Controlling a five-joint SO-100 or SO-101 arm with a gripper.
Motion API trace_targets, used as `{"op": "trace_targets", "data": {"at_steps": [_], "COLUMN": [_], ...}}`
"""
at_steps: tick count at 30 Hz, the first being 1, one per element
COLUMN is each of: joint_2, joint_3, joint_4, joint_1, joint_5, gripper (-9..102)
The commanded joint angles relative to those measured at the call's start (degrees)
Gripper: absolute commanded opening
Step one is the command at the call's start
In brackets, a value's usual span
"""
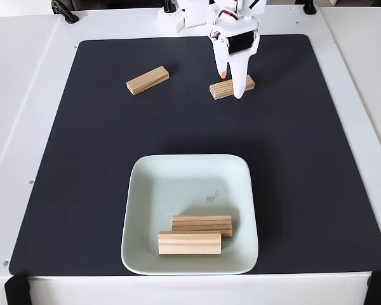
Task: Pick up the wooden block and place them on the plate.
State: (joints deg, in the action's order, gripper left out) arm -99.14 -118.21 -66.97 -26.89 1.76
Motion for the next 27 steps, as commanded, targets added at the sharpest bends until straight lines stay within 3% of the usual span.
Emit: {"op": "trace_targets", "data": {"at_steps": [1, 27], "joint_2": [0.09, 0.79], "joint_3": [0.26, -5.19], "joint_4": [2.9, 4.31], "joint_1": [0.18, -1.32], "joint_5": [0.7, 0.7], "gripper": [27, 26]}}
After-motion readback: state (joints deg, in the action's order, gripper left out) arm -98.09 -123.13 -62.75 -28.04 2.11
